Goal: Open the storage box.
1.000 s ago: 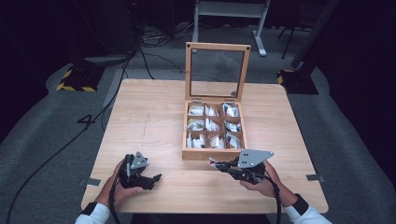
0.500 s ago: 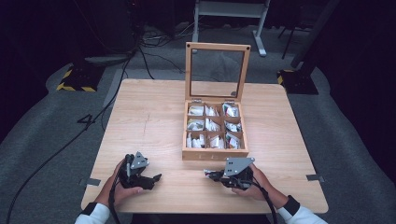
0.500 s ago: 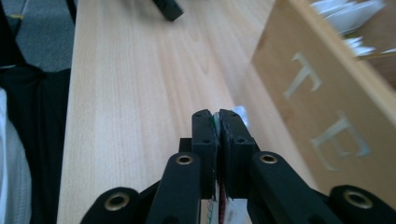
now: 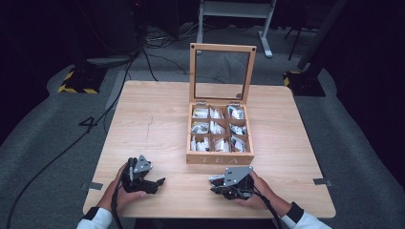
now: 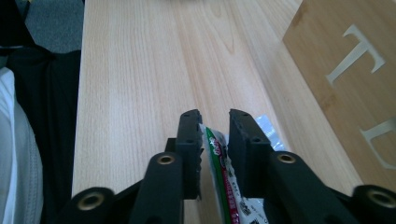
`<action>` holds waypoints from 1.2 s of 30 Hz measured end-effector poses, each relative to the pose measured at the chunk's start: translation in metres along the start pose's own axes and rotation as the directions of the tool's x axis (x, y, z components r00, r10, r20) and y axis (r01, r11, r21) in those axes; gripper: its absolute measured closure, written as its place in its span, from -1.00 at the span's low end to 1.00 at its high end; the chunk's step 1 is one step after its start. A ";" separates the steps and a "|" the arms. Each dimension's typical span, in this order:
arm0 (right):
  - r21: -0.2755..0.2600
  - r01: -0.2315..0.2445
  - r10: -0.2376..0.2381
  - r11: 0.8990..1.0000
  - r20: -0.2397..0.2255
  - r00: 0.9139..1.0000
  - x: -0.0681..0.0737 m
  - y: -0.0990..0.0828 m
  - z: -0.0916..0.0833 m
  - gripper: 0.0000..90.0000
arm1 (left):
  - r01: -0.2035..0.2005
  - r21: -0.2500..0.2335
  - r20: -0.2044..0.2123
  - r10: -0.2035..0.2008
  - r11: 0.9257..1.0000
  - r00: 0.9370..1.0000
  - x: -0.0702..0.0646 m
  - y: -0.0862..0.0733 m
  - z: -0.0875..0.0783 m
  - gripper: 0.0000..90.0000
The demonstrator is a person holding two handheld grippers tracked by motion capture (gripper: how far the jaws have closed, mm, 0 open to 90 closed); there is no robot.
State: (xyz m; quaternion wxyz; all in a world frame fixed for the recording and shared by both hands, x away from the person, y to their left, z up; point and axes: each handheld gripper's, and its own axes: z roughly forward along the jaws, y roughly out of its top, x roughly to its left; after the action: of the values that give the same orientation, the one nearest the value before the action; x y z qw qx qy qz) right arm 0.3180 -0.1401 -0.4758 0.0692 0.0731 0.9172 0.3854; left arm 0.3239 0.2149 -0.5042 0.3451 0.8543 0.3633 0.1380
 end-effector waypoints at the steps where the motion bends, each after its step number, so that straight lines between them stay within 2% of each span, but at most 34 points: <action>1: 0.004 -0.004 0.004 1.000 0.005 1.000 0.000 0.000 0.000 0.44 | 0.001 0.000 0.000 -0.001 1.000 1.000 0.000 0.000 0.000 -0.67; 3: 0.010 -0.021 0.021 1.000 0.000 1.000 0.001 -0.002 0.000 0.30 | 0.000 0.000 -0.002 0.000 1.000 1.000 0.000 0.000 0.000 -0.67; 6: 0.027 -0.020 0.020 0.999 -0.003 1.000 0.004 -0.005 -0.002 0.06 | 0.000 0.000 -0.002 0.000 1.000 1.000 0.000 0.000 0.000 -0.67; 9: 0.029 -0.029 0.029 0.999 0.001 1.000 0.007 -0.007 -0.004 -0.07 | 0.002 0.000 -0.002 -0.002 1.000 1.000 0.000 0.000 0.000 -0.67; 14: -0.009 -0.036 0.036 0.999 0.008 0.999 0.009 -0.010 -0.014 -0.19 | 0.003 -0.001 -0.003 -0.003 1.000 1.000 0.000 0.000 0.000 -0.67; 20: -0.043 -0.065 0.068 0.997 0.062 0.996 0.002 -0.014 -0.026 -0.30 | 0.010 0.006 -0.008 -0.009 1.000 1.000 -0.001 0.001 0.000 -0.67; 24: -0.065 -0.094 0.101 0.993 0.106 0.989 -0.005 -0.017 -0.036 -0.33 | 0.026 0.012 -0.023 -0.026 1.000 0.999 -0.002 0.004 0.002 -0.69; 27: -0.086 -0.101 0.112 0.991 0.138 0.984 -0.010 -0.019 -0.045 -0.33 | 0.033 0.051 -0.034 -0.031 0.998 0.999 -0.002 0.009 0.001 -0.65; 30: -0.112 -0.101 0.119 0.989 0.164 0.979 -0.013 -0.019 -0.054 -0.34 | 0.029 0.041 -0.002 -0.029 0.999 1.000 -0.003 0.012 0.000 -0.63; 32: -0.130 -0.107 0.130 0.986 0.182 0.975 -0.017 -0.019 -0.061 -0.34 | 0.021 0.012 0.019 -0.021 1.000 1.000 -0.002 0.016 -0.003 -0.63; 34: -0.142 -0.105 0.133 0.984 0.205 0.970 -0.021 -0.019 -0.068 -0.34 | 0.010 -0.006 0.026 -0.010 1.000 1.000 -0.002 0.021 -0.005 -0.62; 36: -0.156 -0.116 0.151 0.981 0.231 0.961 -0.028 -0.020 -0.074 -0.33 | -0.009 -0.009 0.028 0.009 1.000 1.000 -0.001 0.026 -0.005 -0.62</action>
State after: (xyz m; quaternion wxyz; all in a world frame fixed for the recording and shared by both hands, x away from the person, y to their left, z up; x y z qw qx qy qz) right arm 0.3305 -0.2107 -0.4368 0.1594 0.1763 0.8655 0.4410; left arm 0.3344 0.2042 -0.4826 0.3533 0.8562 0.3540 0.1295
